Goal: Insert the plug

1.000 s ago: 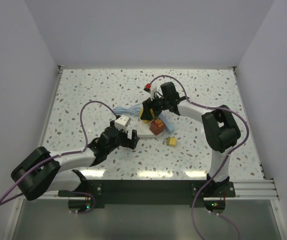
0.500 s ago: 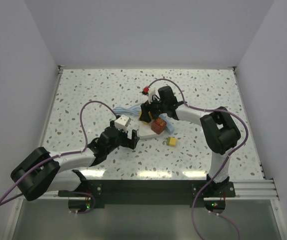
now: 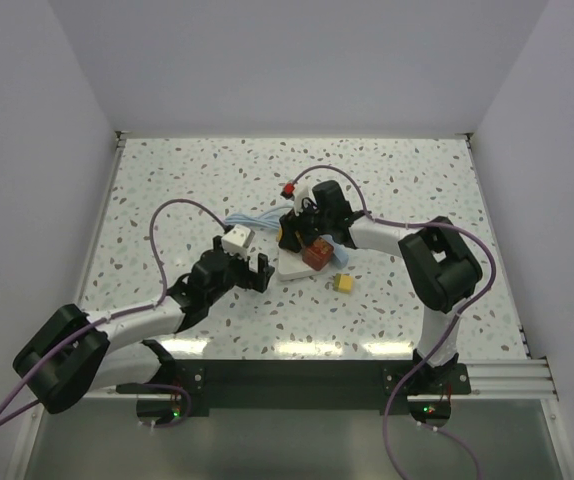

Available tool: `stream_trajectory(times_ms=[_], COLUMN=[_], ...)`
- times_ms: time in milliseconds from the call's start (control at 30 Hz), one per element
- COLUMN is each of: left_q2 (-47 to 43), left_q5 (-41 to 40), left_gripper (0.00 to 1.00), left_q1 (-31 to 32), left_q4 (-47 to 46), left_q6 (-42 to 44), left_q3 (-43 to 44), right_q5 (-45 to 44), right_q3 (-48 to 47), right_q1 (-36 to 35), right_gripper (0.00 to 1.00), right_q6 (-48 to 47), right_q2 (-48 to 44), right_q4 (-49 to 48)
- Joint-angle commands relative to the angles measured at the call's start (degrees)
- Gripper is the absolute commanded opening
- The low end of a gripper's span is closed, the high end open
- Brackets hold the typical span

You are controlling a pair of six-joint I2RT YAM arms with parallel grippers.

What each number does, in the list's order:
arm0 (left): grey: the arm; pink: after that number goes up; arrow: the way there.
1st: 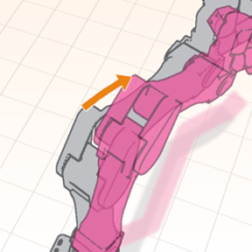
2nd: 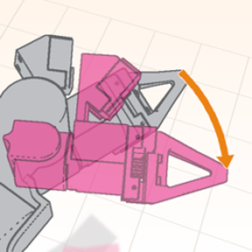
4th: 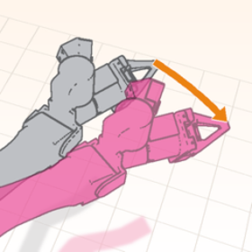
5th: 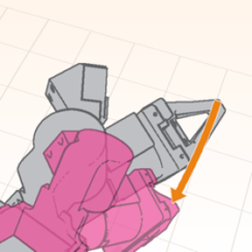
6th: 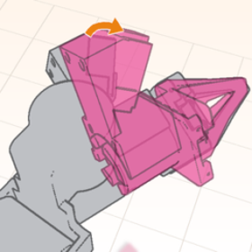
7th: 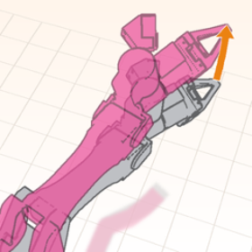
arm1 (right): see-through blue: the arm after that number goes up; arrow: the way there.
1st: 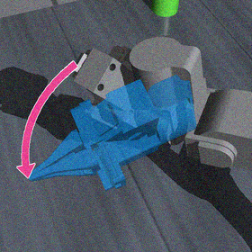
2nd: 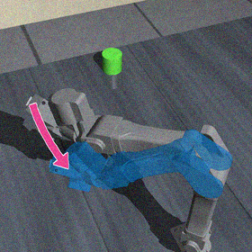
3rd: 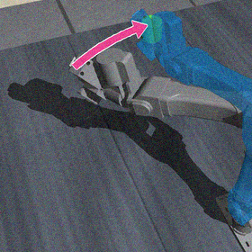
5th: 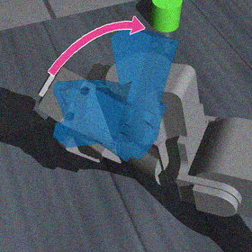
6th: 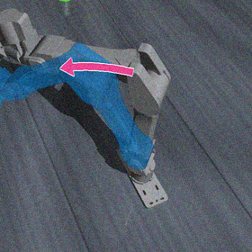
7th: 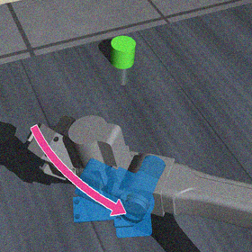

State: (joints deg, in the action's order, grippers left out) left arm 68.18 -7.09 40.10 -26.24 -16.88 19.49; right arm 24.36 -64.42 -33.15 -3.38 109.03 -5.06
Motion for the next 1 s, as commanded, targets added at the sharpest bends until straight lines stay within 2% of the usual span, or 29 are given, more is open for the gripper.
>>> stream_trajectory(times_ms=[0,300,433,533,567,667,700,767,867,967], left_q2=[-1.2,5.3,10.5,14.8,16.6,18.7,19.4,20.0,20.7,21.0], left_q5=[1.3,9.2,10.4,11.6,11.4,10.4,10.4,10.4,10.5,10.5], left_gripper=[1.0,1.0,0.99,0.98,0.98,0.97,0.97,0.95,0.88,0.82], left_q1=[-0.6,-0.7,-0.6,-0.6,-0.6,-0.6,-0.6,-0.5,-0.6,-0.6], left_q4=[-1.2,-14.3,-15.3,-18.3,-18.8,-19.5,-20.7,-21.0,-20.1,-19.4], left_q6=[1.1,1.0,1.3,-0.2,-0.6,-1.7,-1.9,-2.0,-1.9,-1.8], left_q3=[-0.3,-0.2,2.7,3.5,3.7,4.1,3.9,3.7,4.1,4.0], right_q5=[-0.7,2.9,3.2,4.6,5.0,5.8,5.8,5.8,5.5,5.5], right_q3=[3.3,1.7,1.8,1.9,2.0,2.2,2.1,2.2,2.3,2.5], right_q1=[-1.2,-1.2,-1.2,-1.2,-1.2,-1.1,-1.1,-1.2,-1.1,-1.1], right_gripper=[0.0,0.0,0.01,0.1,0.16,0.24,0.3,0.35,0.47,0.49], right_q6=[0.0,2.3,2.9,3.5,4.7,5.2,5.1,5.4,5.7,5.8], right_q2=[1.7,1.2,0.6,-0.5,-0.6,-1.0,-0.9,-0.8,-1.0,-1.6], right_q4=[5.3,5.7,5.3,5.3,5.2,3.7,3.7,3.5,3.3,3.0])
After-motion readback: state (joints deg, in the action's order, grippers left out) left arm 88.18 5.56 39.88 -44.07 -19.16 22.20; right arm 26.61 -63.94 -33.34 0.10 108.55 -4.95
